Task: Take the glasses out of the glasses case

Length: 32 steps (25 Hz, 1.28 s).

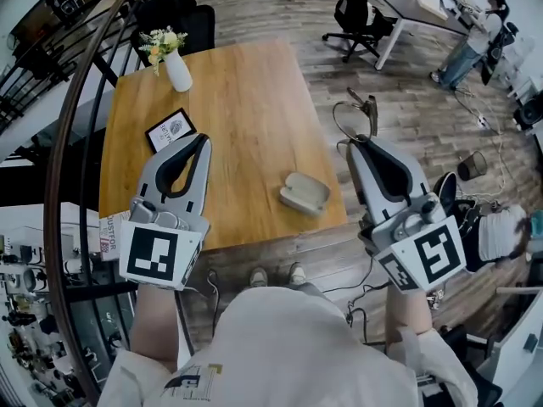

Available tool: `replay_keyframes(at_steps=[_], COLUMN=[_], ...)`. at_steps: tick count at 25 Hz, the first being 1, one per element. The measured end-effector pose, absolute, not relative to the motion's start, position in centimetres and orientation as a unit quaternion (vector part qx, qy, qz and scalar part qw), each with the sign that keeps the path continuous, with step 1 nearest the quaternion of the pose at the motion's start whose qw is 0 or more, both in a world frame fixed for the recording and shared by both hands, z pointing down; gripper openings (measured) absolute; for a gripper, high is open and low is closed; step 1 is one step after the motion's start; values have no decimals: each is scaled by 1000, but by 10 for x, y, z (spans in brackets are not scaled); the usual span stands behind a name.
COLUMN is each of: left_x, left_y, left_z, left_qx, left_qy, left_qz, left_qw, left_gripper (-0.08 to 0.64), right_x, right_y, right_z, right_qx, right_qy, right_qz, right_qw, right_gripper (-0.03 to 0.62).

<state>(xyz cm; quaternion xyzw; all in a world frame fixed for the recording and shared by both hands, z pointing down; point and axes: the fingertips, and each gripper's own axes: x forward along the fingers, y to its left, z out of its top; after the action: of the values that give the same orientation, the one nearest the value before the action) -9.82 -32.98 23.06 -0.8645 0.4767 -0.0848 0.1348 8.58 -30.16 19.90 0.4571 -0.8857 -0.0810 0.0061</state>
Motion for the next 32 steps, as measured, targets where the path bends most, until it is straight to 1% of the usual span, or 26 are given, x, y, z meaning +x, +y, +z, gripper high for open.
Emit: replay_keyframes(at_steps=[7,20,25,28,32], left_x=[-105,-129,-124,-124,-121], left_y=[-312,-294,-294,-296,-295], left_z=[230,264,271,274,276], left_qx=[-864,-854,-854,-853,-852], left_qy=[479,495,501,502,505], left_qz=[-87,-95,-104,-101,-105], left_qw=[129,126,94,102,86], left_gripper=[17,17,17,17,17], right_x=[93,91,88,88,89], right_y=[-282,-271,-272,-273,-273], right_z=[193,240,253,253,251], right_qx=[472,476,474,473,474], right_qy=[-878,-879,-880,-881,-880], right_qz=[-77,-24,-10,-11,-16], right_qw=[-28,-7,0,0,0], right_gripper=[54,54,54,54,54])
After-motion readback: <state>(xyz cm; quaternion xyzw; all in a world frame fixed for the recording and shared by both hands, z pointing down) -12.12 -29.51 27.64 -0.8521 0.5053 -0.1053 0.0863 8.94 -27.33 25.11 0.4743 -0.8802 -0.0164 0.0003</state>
